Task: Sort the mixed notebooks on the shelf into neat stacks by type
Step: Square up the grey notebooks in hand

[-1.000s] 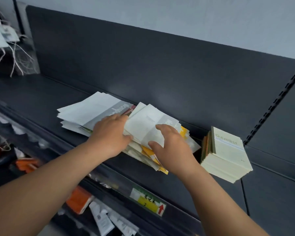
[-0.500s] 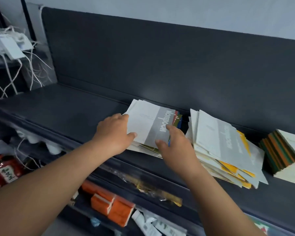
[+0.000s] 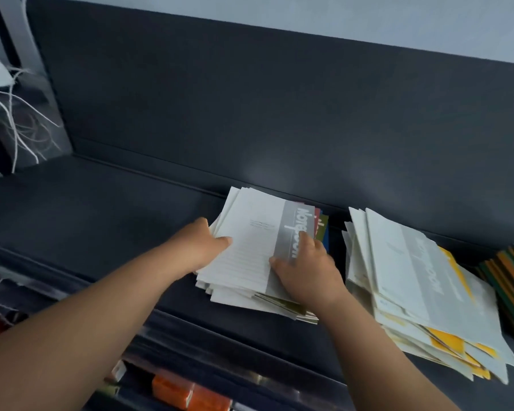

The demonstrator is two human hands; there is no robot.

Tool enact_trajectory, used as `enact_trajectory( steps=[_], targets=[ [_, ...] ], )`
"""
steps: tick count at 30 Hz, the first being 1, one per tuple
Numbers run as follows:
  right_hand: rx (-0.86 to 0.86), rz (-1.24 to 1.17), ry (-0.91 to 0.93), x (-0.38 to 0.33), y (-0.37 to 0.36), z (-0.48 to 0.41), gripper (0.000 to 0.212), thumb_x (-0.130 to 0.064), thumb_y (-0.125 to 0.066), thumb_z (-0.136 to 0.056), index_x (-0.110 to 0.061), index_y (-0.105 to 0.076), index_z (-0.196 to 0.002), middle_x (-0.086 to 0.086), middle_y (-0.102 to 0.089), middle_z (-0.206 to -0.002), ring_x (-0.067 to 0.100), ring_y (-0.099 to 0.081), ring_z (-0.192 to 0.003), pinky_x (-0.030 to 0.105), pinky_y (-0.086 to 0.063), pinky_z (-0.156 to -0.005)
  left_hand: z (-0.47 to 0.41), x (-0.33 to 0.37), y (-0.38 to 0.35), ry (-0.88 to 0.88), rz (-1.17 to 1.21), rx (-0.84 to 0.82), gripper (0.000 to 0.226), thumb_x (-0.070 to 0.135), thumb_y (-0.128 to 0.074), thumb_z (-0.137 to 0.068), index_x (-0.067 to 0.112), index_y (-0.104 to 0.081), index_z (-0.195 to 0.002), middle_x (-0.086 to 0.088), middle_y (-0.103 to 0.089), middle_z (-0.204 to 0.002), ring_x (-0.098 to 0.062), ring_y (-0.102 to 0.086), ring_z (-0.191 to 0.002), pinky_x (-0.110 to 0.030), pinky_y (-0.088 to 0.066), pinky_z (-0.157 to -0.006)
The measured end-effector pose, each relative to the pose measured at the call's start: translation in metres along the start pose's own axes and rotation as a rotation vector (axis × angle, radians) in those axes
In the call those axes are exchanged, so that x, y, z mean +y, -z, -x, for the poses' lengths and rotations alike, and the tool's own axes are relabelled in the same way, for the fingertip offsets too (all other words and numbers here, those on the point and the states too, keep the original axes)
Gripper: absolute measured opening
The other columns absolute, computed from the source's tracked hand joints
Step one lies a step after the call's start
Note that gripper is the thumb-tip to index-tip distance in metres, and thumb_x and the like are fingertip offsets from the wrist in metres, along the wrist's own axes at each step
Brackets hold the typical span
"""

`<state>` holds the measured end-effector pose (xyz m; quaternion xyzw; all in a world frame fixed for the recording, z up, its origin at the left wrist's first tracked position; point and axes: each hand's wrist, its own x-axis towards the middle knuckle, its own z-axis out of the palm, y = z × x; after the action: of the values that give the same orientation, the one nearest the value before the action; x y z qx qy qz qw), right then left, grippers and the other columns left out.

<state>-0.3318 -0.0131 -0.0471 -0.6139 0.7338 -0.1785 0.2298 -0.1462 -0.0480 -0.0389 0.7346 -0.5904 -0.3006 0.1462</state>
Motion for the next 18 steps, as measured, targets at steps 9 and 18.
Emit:
enact_trajectory(
  steps=[9, 18],
  targets=[
    [-0.009, -0.014, 0.02, -0.01, -0.003, -0.006, 0.077, -0.043, -0.062, -0.09, -0.022, -0.021, -0.151, -0.001, -0.03, -0.155, 0.029, -0.029, -0.143, 0.044, -0.033, -0.115, -0.048, 0.001, 0.025, 0.102, 0.394, -0.196, 0.066, 0.034, -0.082, -0.068, 0.003, -0.055, -0.12, -0.002, -0.059, -0.126, -0.021, -0.053, -0.115, -0.036, -0.041, -0.099],
    [0.117, -0.164, -0.074, -0.034, -0.022, -0.012, 0.085, -0.032, -0.073, -0.082, -0.026, -0.024, -0.152, -0.004, -0.036, -0.153, 0.021, -0.039, -0.137, 0.042, -0.038, -0.112, -0.056, -0.023, 0.024, -0.03, 0.575, -0.231, 0.027, 0.004, -0.071, -0.082, 0.01, -0.057, -0.105, -0.006, -0.068, -0.102, -0.018, -0.065, -0.085, -0.028, -0.046, -0.057]
  ],
)
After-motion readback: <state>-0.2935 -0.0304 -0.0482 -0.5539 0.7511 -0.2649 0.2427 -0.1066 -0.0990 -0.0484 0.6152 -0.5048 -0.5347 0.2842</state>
